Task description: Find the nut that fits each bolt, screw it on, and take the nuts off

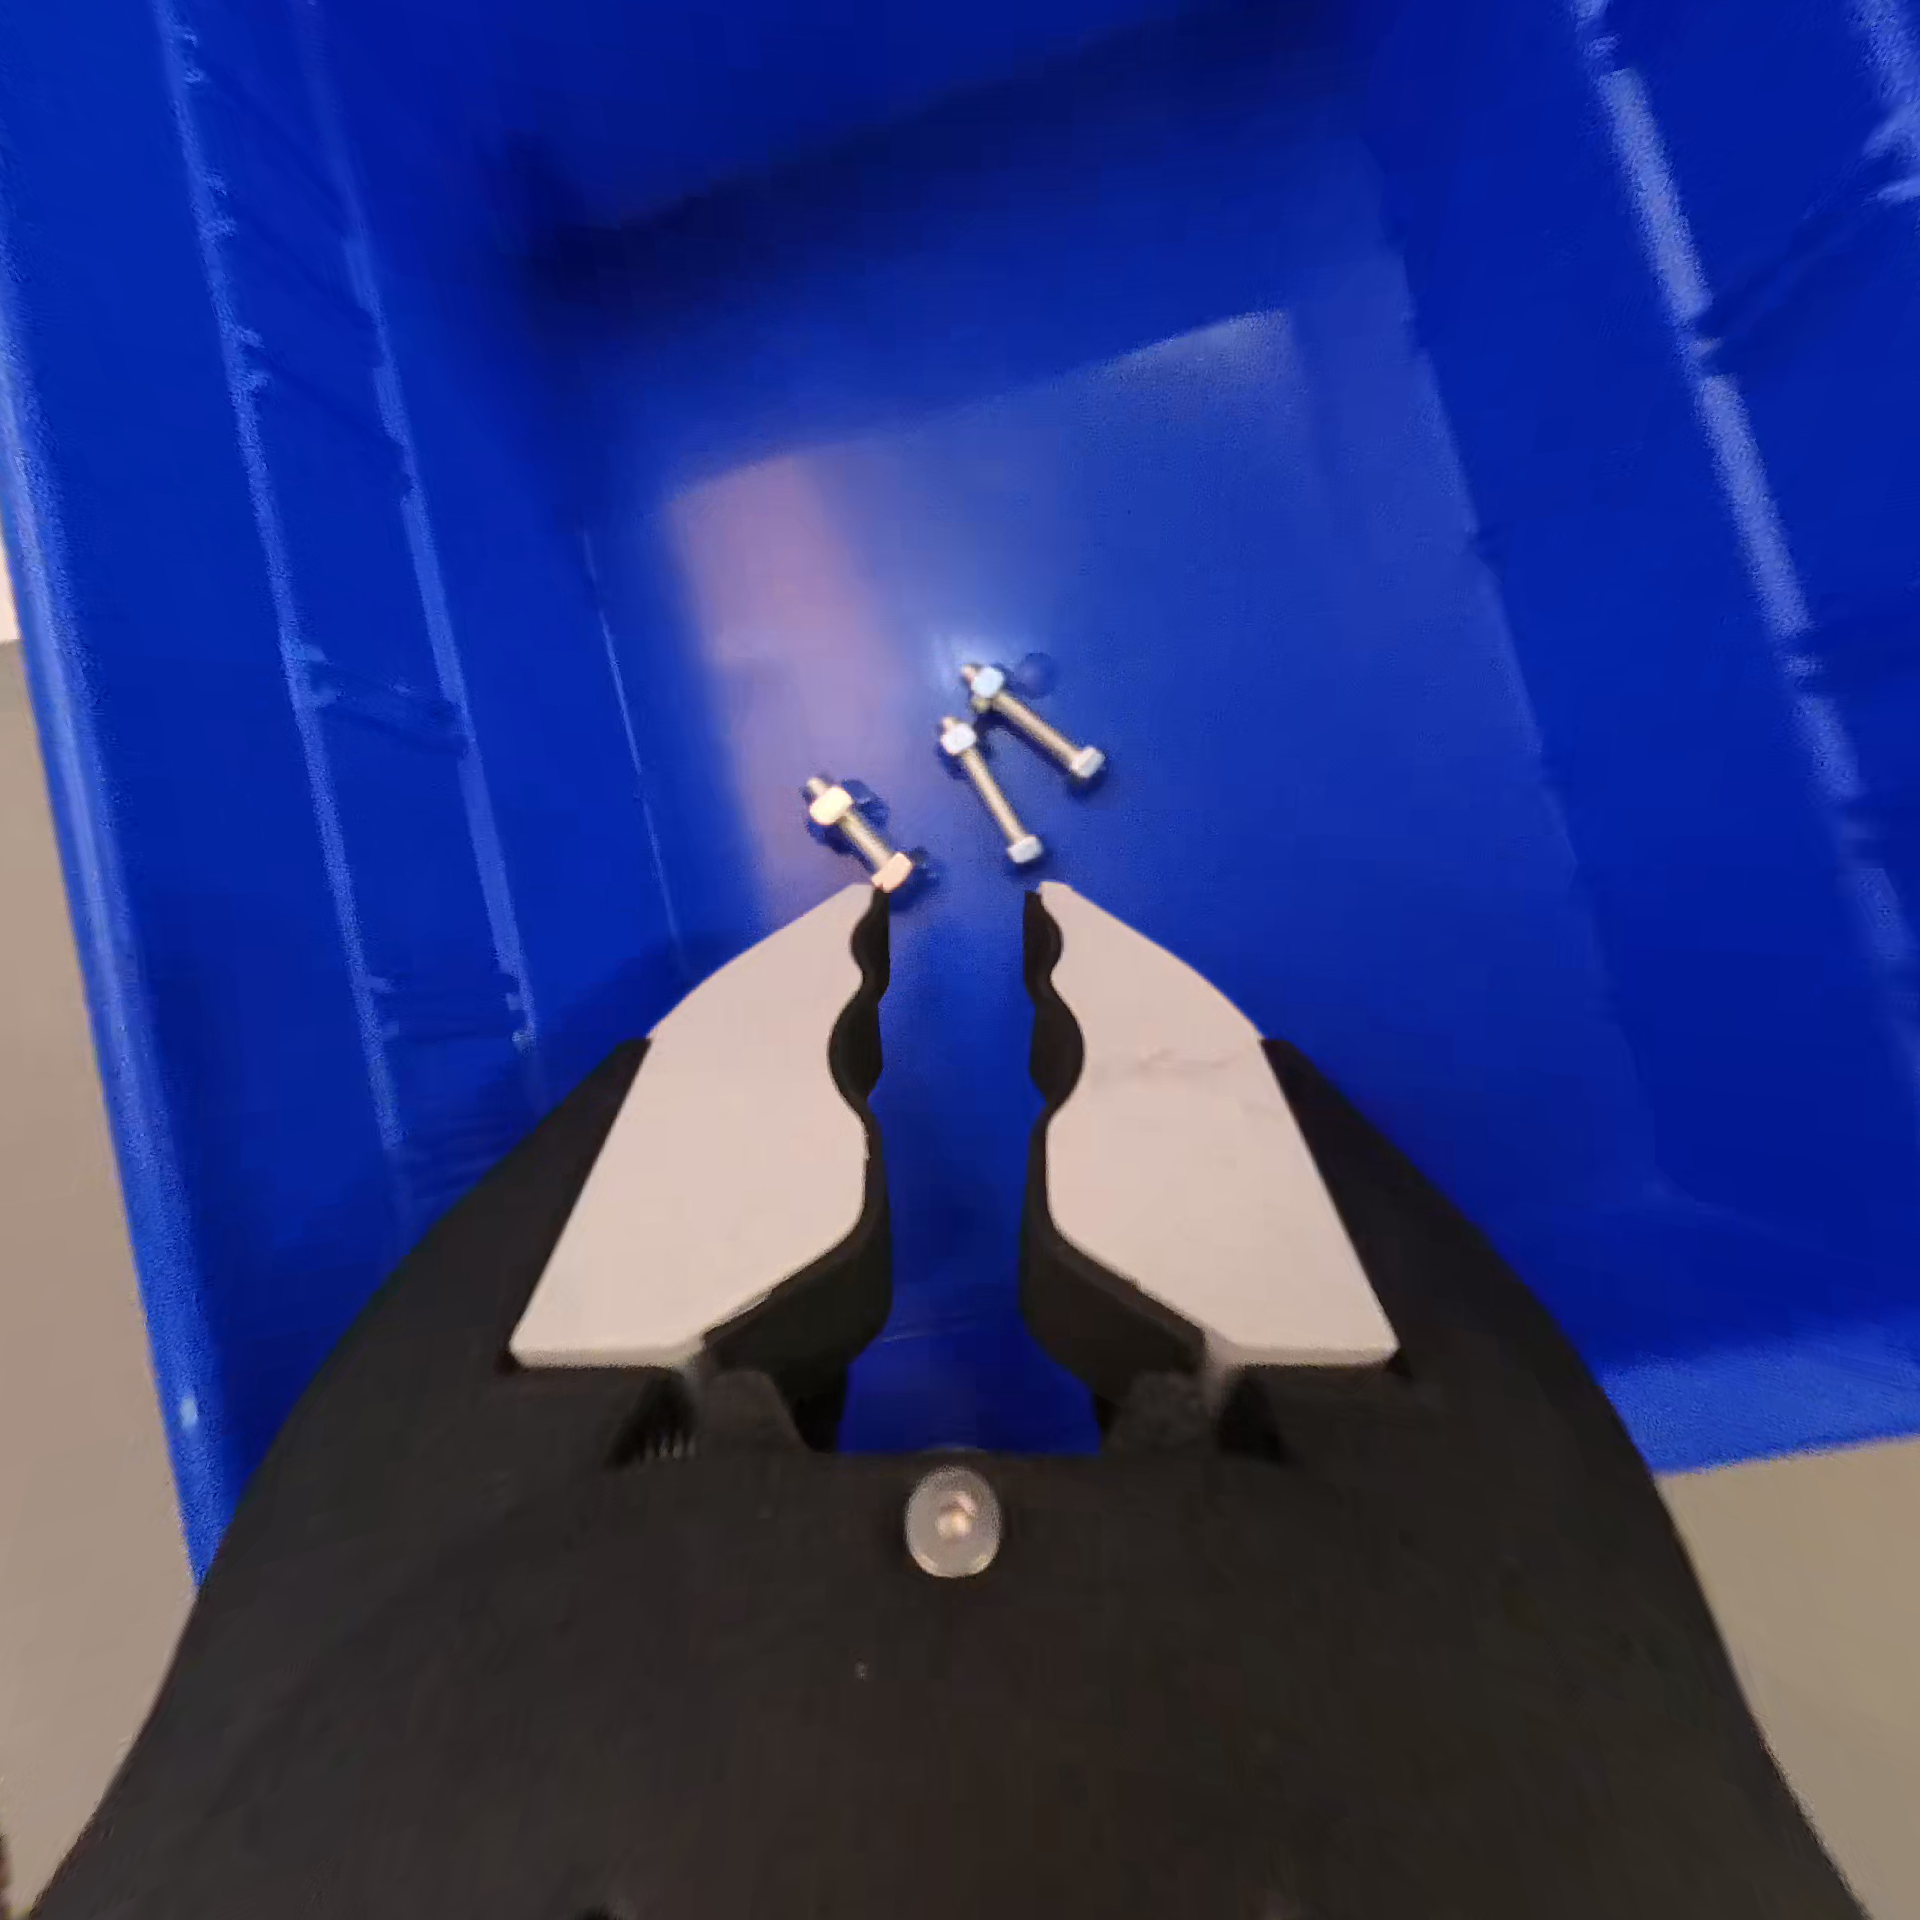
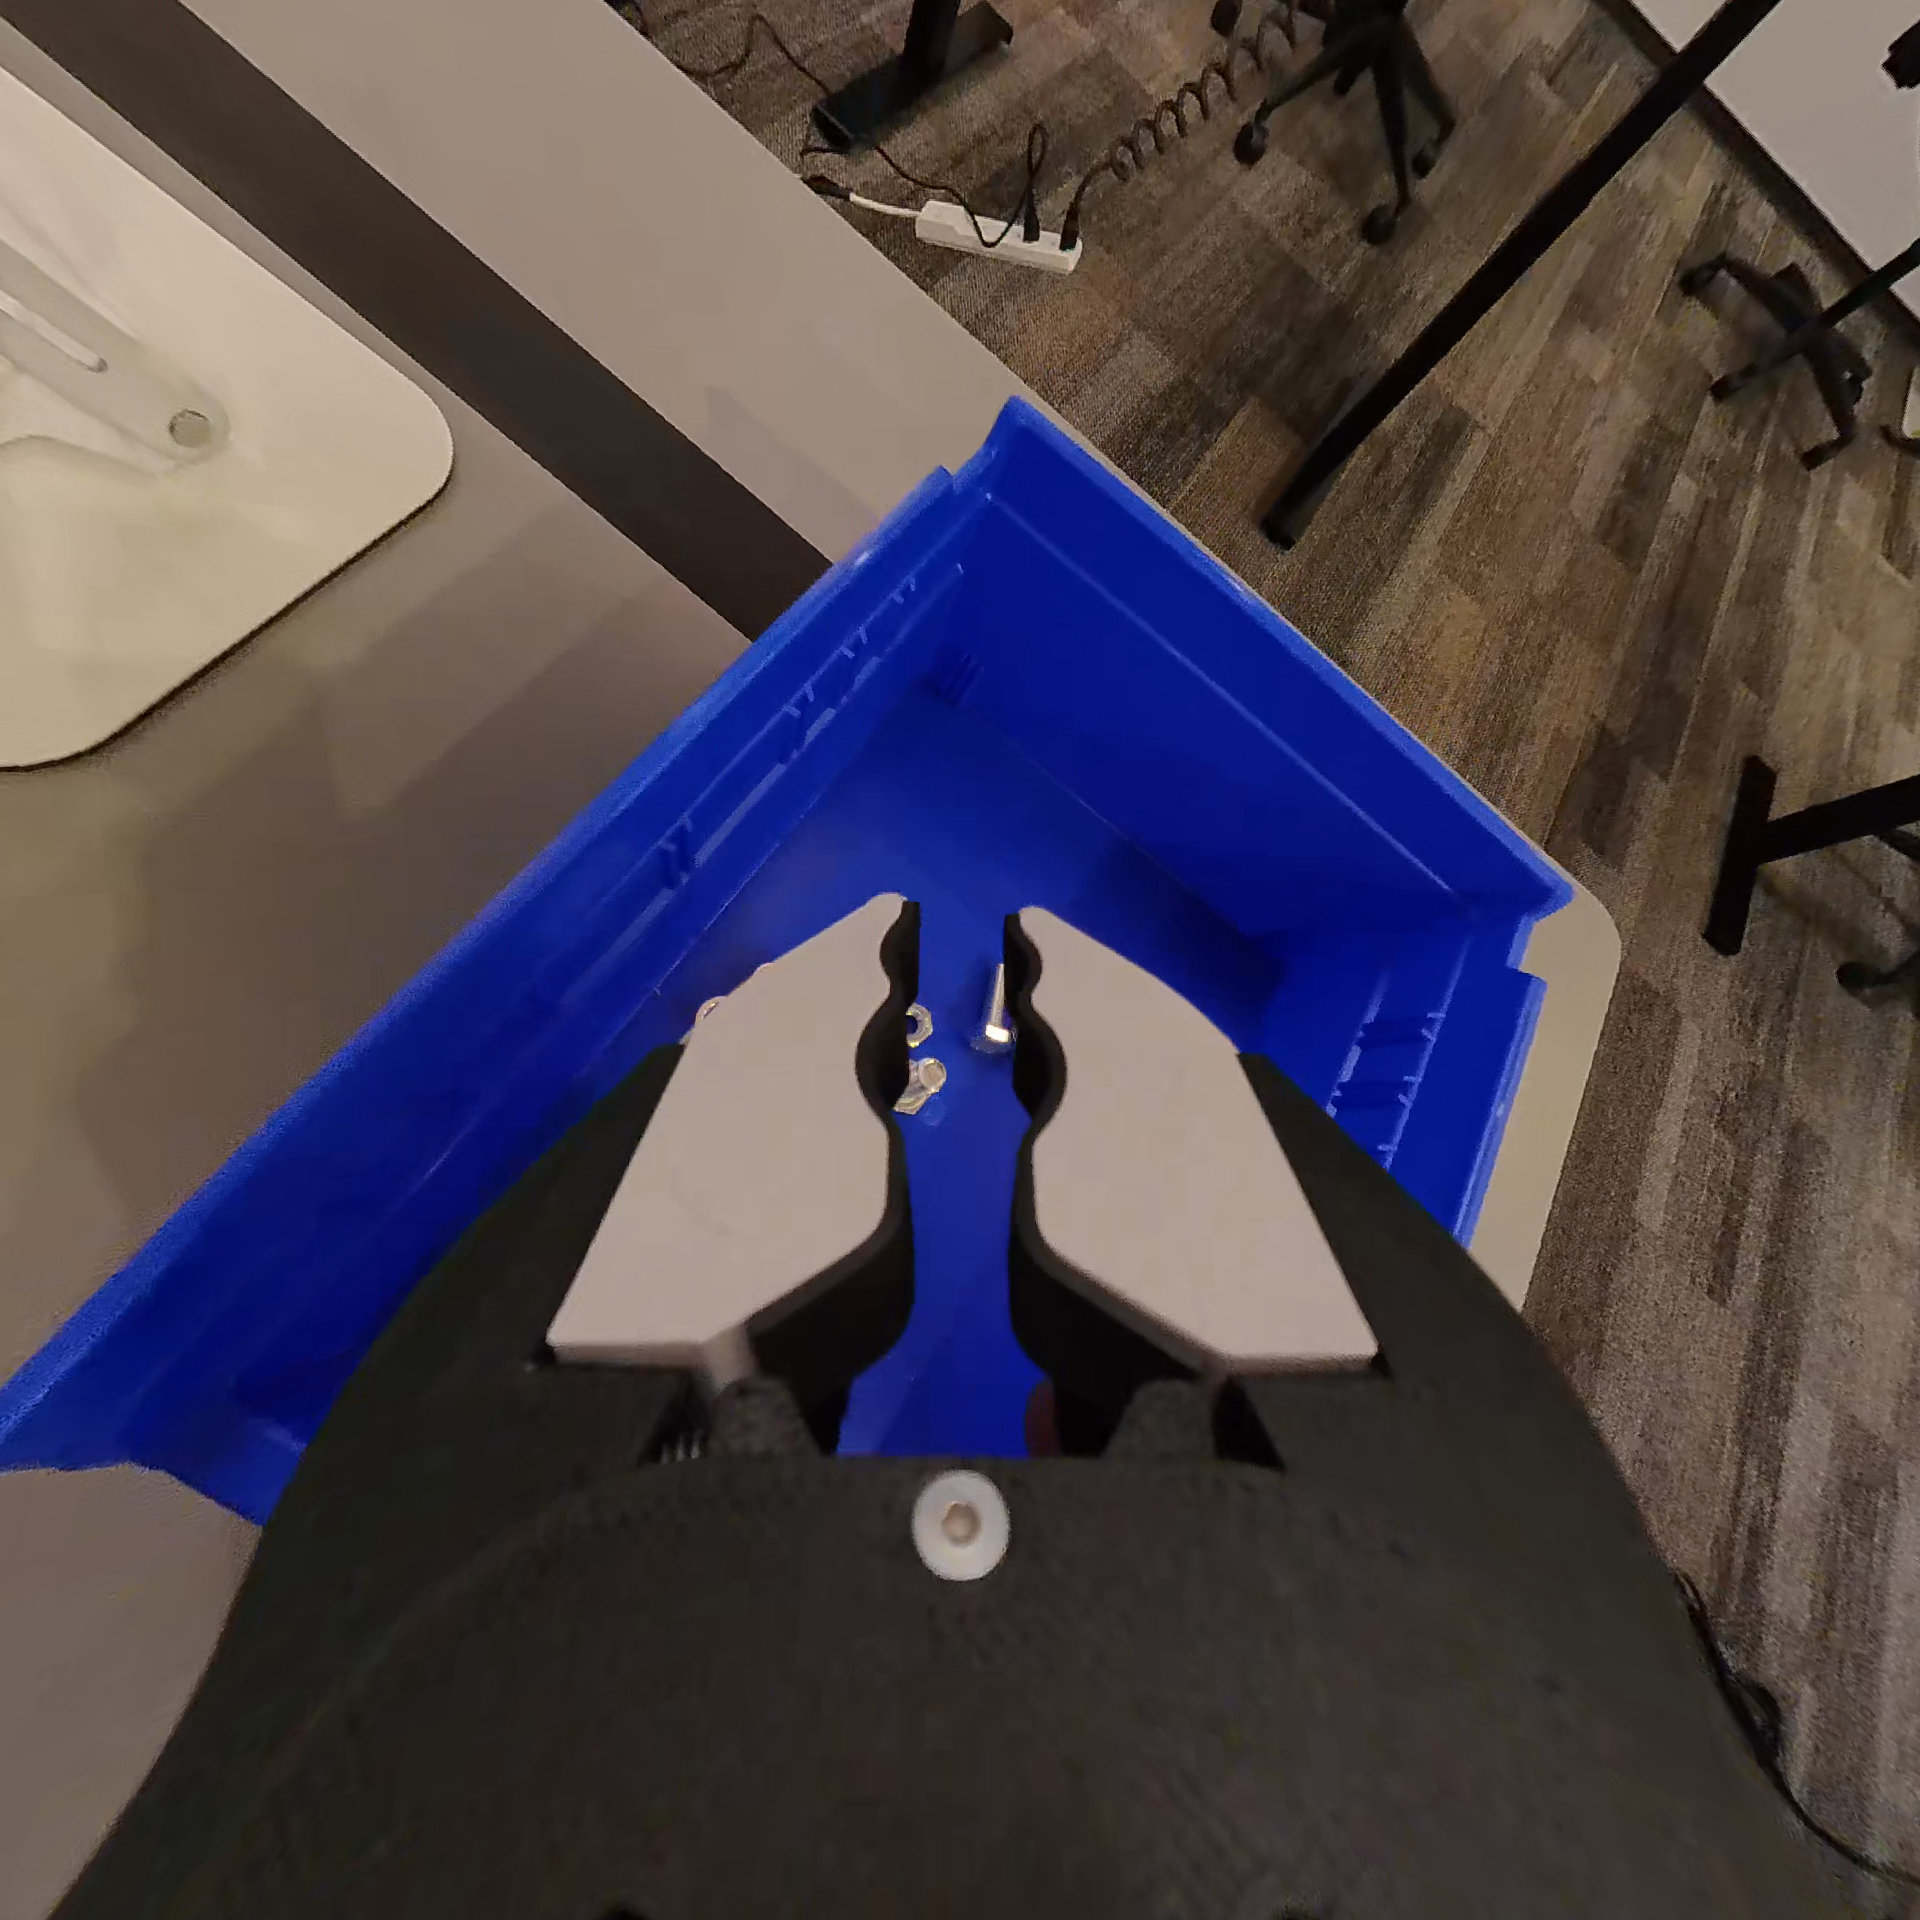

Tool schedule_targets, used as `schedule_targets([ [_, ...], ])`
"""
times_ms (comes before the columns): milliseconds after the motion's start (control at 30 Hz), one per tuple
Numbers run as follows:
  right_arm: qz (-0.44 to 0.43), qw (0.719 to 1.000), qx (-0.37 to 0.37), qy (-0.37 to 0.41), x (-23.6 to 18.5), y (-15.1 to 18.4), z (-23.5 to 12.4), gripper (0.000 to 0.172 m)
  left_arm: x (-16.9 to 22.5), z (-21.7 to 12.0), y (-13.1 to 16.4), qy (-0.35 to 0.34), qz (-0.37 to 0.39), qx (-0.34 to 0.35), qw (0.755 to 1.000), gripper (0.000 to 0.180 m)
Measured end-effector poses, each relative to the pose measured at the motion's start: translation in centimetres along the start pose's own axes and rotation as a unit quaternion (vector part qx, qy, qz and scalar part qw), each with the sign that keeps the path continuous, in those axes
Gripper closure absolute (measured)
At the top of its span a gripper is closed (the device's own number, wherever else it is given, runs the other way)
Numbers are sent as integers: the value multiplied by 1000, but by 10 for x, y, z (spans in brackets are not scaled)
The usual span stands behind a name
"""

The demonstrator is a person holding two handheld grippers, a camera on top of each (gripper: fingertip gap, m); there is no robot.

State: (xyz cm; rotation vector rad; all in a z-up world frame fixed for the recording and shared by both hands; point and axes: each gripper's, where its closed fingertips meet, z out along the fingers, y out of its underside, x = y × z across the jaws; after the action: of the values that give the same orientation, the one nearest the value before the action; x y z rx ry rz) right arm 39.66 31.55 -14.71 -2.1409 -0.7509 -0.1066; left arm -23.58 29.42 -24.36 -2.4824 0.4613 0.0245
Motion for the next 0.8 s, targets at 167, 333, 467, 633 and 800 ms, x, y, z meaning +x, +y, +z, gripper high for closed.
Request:
schedule_targets([
  [167,-8,1000,11,-5,-6,-8,-4,157,-11,9,-2,-19,-11,-31,999,156],
  [333,-14,1000,14,-8,-10,-12,-5,157,-14,16,3,-28,-2,-89,996,153],
  [467,-16,1000,19,-8,-12,-15,-7,157,-21,23,3,-37,-3,-114,993,150],
  [633,-18,1000,20,-10,-13,-16,-6,157,-14,31,4,-9,7,-140,990,163],
  [800,-23,999,26,-8,-15,-21,-11,159,-21,33,1,-26,28,-135,990,165],
])
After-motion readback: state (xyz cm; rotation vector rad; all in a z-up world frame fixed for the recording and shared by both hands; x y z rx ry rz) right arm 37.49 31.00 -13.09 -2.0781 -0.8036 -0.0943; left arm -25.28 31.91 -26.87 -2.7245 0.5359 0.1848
